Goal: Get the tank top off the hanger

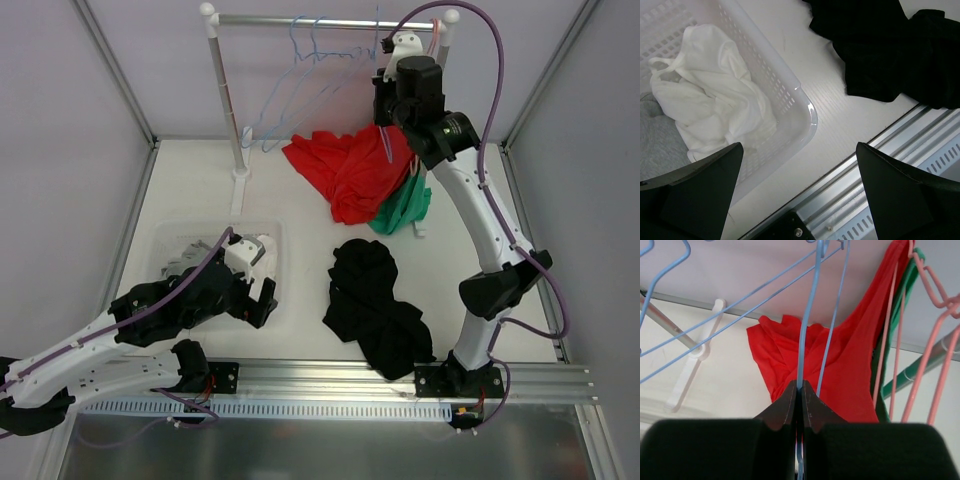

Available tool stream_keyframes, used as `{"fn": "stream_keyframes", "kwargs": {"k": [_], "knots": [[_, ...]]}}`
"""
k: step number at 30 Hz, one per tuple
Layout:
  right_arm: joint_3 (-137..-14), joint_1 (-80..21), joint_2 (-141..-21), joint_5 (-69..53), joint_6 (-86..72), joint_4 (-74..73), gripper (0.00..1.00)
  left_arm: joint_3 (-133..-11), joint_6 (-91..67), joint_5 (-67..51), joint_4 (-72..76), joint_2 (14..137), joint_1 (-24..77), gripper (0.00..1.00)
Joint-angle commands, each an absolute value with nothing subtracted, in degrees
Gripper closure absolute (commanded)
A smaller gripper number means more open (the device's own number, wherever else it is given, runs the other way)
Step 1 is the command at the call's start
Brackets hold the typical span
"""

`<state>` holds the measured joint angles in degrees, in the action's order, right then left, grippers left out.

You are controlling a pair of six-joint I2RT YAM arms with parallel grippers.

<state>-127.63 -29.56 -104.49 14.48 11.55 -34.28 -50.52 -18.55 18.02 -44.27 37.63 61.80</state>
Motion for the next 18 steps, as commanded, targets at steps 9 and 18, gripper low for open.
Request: {"fn": "stream_keyframes", "kwargs": {"k": [9, 18], "knots": [[-129.7, -30.3, -107.1, 8.8, 5.8, -28.7, 1.00, -50.0, -17.8, 18.0, -43.8, 34.9, 61.7, 0.01], [-129.4, -33.0, -109.4, 6.6, 4.9, -26.0, 1.00, -49.7, -18.5, 20.4, -43.9, 33.4, 61.6, 0.01]]}}
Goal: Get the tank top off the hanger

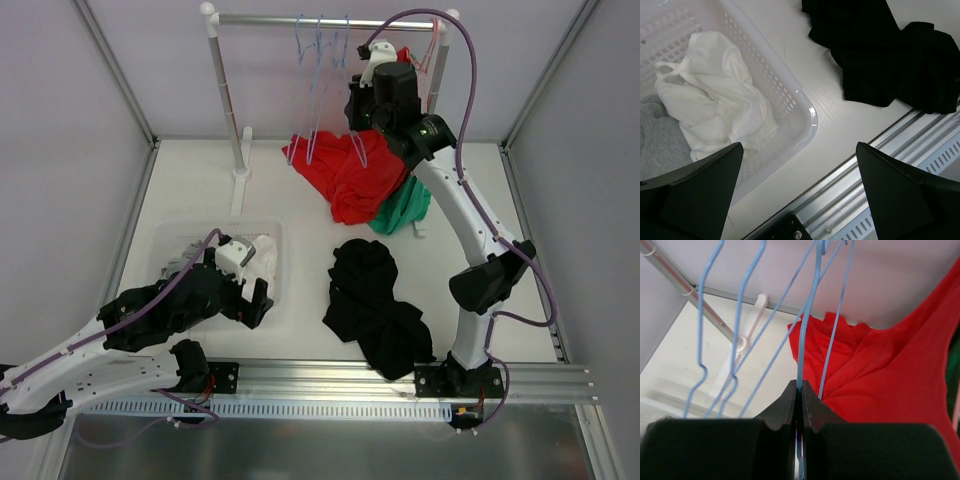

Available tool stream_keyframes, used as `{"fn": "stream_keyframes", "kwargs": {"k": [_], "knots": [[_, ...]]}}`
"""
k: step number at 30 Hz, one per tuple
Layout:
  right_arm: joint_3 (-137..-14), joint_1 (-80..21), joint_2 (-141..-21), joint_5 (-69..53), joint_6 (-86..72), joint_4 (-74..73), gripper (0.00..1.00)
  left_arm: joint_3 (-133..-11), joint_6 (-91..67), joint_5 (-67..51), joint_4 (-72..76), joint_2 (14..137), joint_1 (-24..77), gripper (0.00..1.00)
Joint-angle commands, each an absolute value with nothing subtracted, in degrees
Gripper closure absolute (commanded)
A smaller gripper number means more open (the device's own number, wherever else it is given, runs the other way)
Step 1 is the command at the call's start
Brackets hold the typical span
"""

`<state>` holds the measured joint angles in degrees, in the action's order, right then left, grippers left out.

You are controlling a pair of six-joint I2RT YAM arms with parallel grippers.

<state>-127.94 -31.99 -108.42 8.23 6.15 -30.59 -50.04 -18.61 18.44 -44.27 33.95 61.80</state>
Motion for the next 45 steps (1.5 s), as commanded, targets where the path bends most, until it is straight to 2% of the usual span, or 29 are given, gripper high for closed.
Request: {"fn": "stream_keyframes", "kwargs": {"k": [1, 8, 9, 10, 12, 13, 14, 20, 23, 26, 29, 31, 41, 43, 45], "knots": [[-129.4, -33.2, -109.5, 5.7, 4.9, -25.4, 1.00, -49.7, -18.7, 20.7, -43.9, 33.3, 61.6, 0.01], [-128.8, -34.0, -110.0, 5.3, 4.5, -23.8, 0.98, -49.7, -19.2, 21.8, -44.0, 32.3, 61.3, 0.01], [-128.5, -34.1, -109.6, 5.1, 4.5, -23.6, 0.91, -49.7, -19.2, 21.9, -44.0, 32.3, 61.3, 0.01], [-127.7, -34.0, -109.3, 5.2, 4.4, -23.6, 0.68, -49.7, -19.2, 22.0, -43.9, 32.4, 61.3, 0.01], [-126.3, -34.0, -108.5, 6.1, 4.5, -23.6, 0.59, -49.7, -19.3, 22.1, -44.1, 32.5, 61.1, 0.01], [-124.1, -34.1, -106.9, 6.5, 4.7, -23.6, 0.51, -49.7, -19.3, 22.1, -44.1, 32.5, 61.0, 0.01], [-123.0, -34.0, -106.1, 6.9, 4.9, -23.4, 0.49, -49.7, -19.4, 22.1, -44.1, 32.6, 60.9, 0.02], [-114.9, -33.4, -97.5, 7.2, 6.3, -23.2, 0.45, -50.4, -19.4, 20.7, -43.9, 32.9, 60.6, 0.01], [-111.9, -33.1, -91.9, 5.7, 7.0, -23.4, 0.41, -51.4, -19.9, 20.6, -43.9, 33.4, 60.3, 0.01], [-106.8, -33.0, -85.4, 2.3, 8.0, -24.4, 0.33, -52.9, -22.9, 20.6, -43.7, 35.0, 60.2, 0.01], [-103.4, -32.9, -80.3, -1.2, 9.2, -26.1, 0.32, -53.8, -25.0, 20.1, -42.5, 37.7, 60.3, 0.01], [-99.6, -32.6, -74.9, -3.7, 10.2, -27.0, 0.27, -53.6, -26.3, 19.1, -41.1, 40.6, 60.4, 0.01], [-88.4, -30.4, -60.7, -4.4, 11.6, -31.9, 0.24, -54.6, -26.3, 15.1, -31.2, 51.1, 60.8, 0.01], [-85.8, -30.3, -55.6, -5.2, 11.5, -32.0, 0.19, -56.7, -25.2, 12.8, -29.4, 53.9, 61.2, 0.01], [-81.4, -30.3, -51.8, -4.8, 11.2, -32.6, 0.09, -58.3, -22.9, 11.0, -28.6, 56.5, 61.8, 0.01]]}}
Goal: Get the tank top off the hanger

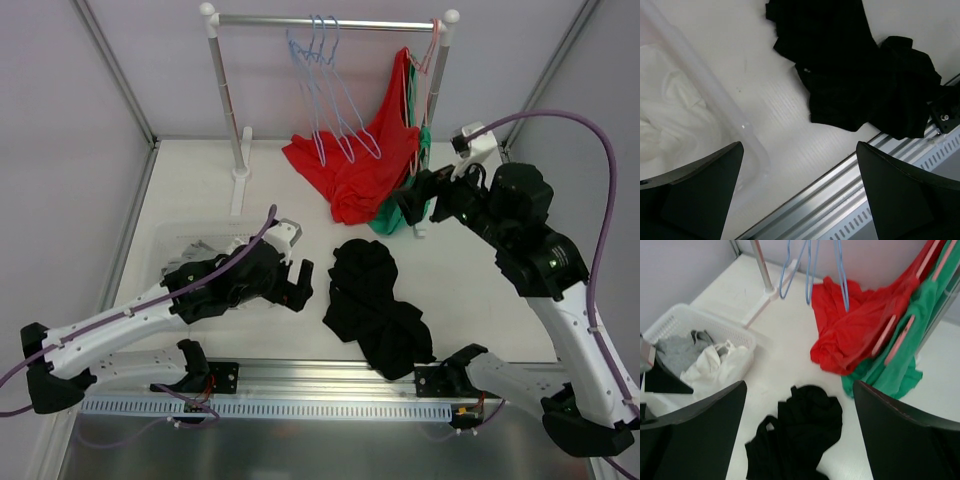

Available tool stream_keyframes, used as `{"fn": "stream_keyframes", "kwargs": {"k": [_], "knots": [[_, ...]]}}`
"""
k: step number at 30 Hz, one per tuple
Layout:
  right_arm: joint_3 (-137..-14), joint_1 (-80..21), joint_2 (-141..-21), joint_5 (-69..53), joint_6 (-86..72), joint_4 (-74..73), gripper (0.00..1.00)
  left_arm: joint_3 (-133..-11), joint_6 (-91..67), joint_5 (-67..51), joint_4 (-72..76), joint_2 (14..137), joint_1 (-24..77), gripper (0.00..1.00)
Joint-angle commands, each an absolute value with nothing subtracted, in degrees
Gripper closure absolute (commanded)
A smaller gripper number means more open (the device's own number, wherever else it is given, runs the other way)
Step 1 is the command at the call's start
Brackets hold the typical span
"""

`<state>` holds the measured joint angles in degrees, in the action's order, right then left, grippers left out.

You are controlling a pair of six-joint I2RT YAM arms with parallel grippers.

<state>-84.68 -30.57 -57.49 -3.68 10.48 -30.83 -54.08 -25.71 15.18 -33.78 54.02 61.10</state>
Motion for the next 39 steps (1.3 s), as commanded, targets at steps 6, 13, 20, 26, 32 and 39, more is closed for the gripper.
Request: {"fn": "stream_keyframes", "kwargs": {"k": [6, 13, 20, 26, 32, 39], "knots": [[-71.1, -30.3, -37.1, -0.4, 9.1, -38.7, 0.00, -65.8, -18.7, 9.3, -27.7, 72.0, 65.1, 0.01], [-69.3, -30.2, -24.4, 3.7, 9.1, -49.9, 0.00, -74.2, -14.0, 6.4, -25.3, 92.7, 68.6, 0.01], [-68.8, -30.3, -18.0, -2.0, 9.3, -55.2, 0.00, -80.4, -12.7, 3.0, -20.6, 106.6, 68.6, 0.02], [-66.8, -30.4, -16.5, -4.6, 9.4, -55.7, 0.01, -83.2, -14.5, 5.3, -19.7, 115.8, 68.6, 0.01], [-64.6, -30.3, -16.2, -6.7, 8.6, -53.6, 0.01, -82.1, -18.1, 2.5, -18.8, 120.7, 68.8, 0.07], [-64.1, -30.4, -14.6, -5.9, 9.0, -52.6, 0.01, -75.4, -19.7, 5.9, -18.5, 112.5, 69.4, 1.00]]}}
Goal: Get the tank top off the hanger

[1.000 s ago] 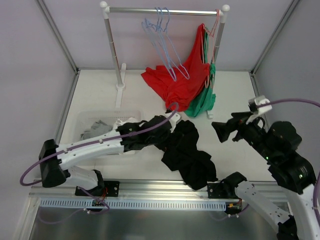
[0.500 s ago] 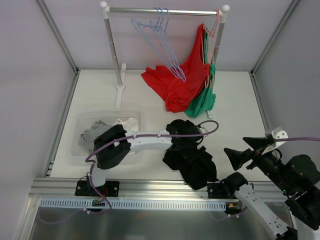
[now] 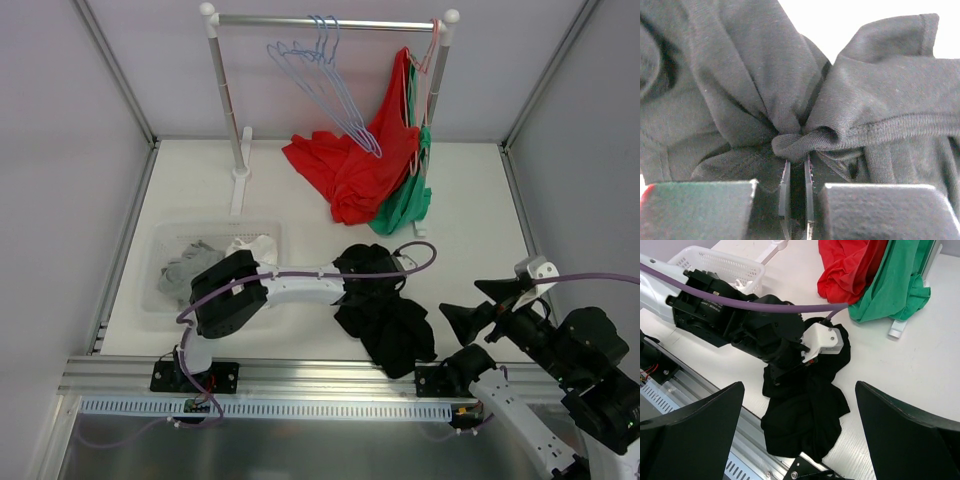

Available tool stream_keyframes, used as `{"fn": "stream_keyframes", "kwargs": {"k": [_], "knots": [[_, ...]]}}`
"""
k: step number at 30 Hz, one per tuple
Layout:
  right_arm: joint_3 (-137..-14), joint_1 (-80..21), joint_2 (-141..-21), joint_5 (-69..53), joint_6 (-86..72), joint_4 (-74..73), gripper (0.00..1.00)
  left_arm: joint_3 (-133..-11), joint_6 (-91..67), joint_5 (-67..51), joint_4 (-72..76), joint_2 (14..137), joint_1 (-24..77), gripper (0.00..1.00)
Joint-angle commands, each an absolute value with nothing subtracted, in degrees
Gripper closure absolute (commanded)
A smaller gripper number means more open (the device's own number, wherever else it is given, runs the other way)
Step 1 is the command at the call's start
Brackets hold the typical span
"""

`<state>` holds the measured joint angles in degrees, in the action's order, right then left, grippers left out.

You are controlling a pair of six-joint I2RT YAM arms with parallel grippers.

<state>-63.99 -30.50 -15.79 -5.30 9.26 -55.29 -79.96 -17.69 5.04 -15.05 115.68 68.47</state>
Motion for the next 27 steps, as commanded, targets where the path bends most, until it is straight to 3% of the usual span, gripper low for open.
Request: {"fn": "stream_keyframes", "kwargs": {"k": [1, 11, 20, 27], "knots": [[-63.9, -30.3, -14.2, -5.7, 9.1, -52.4, 0.00, -74.7, -19.9, 6.8, -18.5, 110.8, 69.4, 1.00], [-62.3, -30.4, -14.1, -4.7, 9.8, -49.7, 0.00, -72.9, -18.9, 21.5, -22.4, 87.6, 69.4, 1.00], [-62.4, -30.4, -13.9, -4.3, 9.9, -48.9, 0.01, -87.4, -17.1, 36.5, -36.9, 78.1, 69.2, 1.00], [-62.7, -30.3, -14.2, -4.6, 9.9, -48.3, 0.00, -95.8, -15.9, 39.9, -43.7, 73.2, 63.0, 1.00]]}}
